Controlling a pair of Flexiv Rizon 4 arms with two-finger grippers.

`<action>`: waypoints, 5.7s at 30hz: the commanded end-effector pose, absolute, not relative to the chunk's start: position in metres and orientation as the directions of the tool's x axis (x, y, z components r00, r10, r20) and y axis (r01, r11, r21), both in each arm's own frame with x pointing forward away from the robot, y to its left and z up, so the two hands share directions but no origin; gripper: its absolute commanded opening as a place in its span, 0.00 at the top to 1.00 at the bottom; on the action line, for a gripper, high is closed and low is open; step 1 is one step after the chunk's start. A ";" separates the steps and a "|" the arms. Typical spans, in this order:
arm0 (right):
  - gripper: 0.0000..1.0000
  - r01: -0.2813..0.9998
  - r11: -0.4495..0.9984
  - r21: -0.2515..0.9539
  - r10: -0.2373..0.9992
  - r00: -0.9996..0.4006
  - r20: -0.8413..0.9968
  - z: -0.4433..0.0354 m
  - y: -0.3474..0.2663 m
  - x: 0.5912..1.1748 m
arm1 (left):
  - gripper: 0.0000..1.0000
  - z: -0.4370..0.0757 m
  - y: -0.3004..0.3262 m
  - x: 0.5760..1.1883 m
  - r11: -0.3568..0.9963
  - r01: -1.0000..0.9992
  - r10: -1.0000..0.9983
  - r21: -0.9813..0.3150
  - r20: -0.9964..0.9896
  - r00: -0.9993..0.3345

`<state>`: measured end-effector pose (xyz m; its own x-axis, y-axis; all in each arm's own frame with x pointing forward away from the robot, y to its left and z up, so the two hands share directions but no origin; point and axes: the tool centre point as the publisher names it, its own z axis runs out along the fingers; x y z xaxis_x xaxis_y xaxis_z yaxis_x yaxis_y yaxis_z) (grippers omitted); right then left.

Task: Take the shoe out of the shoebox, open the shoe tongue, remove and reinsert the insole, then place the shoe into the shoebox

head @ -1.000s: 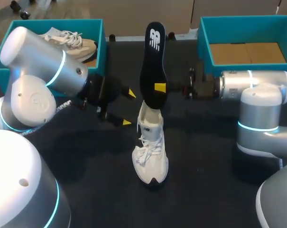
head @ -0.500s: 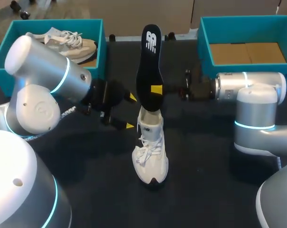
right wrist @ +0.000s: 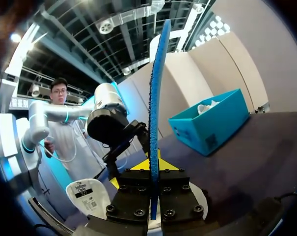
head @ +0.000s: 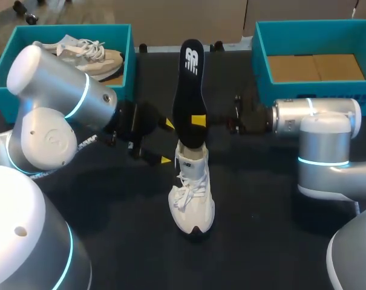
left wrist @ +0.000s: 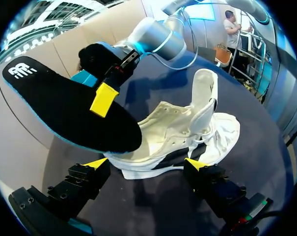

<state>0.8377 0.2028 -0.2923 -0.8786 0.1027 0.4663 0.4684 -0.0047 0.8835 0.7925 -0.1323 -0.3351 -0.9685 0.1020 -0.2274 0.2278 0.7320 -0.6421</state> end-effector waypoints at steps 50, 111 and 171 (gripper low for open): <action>1.00 0.460 0.025 0.887 0.208 -0.871 0.446 -0.302 0.213 0.822 | 0.00 -0.335 -0.133 0.792 0.736 0.227 0.101 -0.638 -0.227 -0.969; 1.00 0.628 0.069 0.775 0.207 -0.769 0.605 -0.357 0.199 0.782 | 0.00 -0.335 -0.133 0.792 0.736 0.227 0.101 -0.638 -0.227 -0.969; 0.73 0.641 0.254 0.724 0.165 -0.767 0.620 -0.315 0.208 0.815 | 0.00 -0.335 -0.133 0.792 0.736 0.227 0.101 -0.638 -0.227 -0.969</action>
<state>0.8188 0.2081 -0.3207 -0.7711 0.1482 0.6192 0.6364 0.2108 0.7420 0.7923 -0.1319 -0.3351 -0.9684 0.1017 -0.2276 0.2278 0.7317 -0.6425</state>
